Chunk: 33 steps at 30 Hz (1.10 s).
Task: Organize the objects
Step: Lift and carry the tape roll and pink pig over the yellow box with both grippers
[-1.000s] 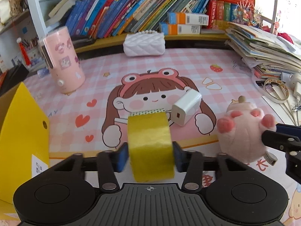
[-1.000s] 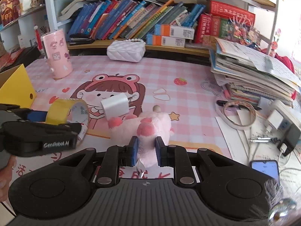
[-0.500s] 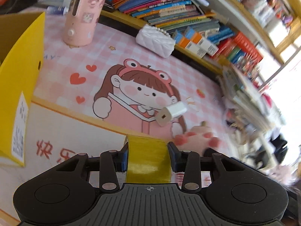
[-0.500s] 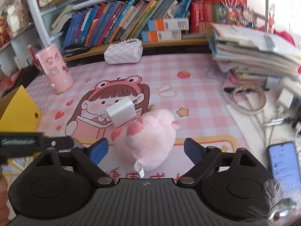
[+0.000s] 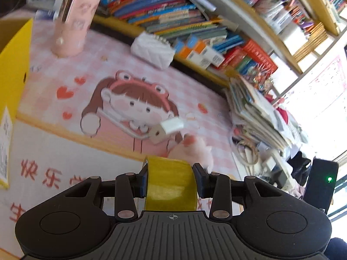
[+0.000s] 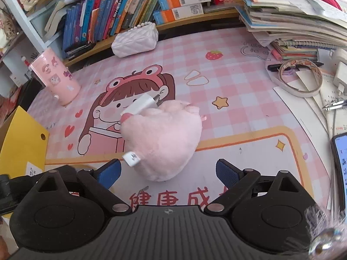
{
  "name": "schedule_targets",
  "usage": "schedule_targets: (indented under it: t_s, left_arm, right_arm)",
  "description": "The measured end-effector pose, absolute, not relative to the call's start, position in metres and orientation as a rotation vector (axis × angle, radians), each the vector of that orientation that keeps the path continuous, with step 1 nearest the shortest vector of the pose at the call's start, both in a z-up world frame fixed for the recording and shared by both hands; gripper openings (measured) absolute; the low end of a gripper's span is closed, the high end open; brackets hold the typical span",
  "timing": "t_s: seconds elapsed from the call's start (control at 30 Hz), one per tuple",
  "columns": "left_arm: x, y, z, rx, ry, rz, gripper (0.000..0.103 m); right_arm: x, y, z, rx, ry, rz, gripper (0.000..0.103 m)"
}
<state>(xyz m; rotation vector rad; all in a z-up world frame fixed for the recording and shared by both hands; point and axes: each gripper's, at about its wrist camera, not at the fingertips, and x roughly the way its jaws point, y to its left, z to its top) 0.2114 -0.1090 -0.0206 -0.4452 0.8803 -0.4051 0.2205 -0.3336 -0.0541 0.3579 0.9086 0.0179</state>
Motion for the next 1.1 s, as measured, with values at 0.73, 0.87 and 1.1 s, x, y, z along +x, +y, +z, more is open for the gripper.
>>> schedule_targets:
  t_s: [0.73,0.87,1.1]
  left_arm:
    - [0.169,-0.062,0.000,-0.298,0.785,-0.223,0.038]
    - [0.166,-0.060,-0.002,-0.301,0.786,-0.240,0.038]
    - [0.153,-0.051,-0.003,-0.318,0.773,-0.311,0.038]
  right_arm:
    - [0.265,-0.310,-0.074,0.264,0.893,-0.032,0.066]
    - [0.245,-0.306,-0.061,0.262,0.868,-0.047,0.063]
    - [0.189,-0.290,-0.025,0.273,0.795,-0.064,0.063]
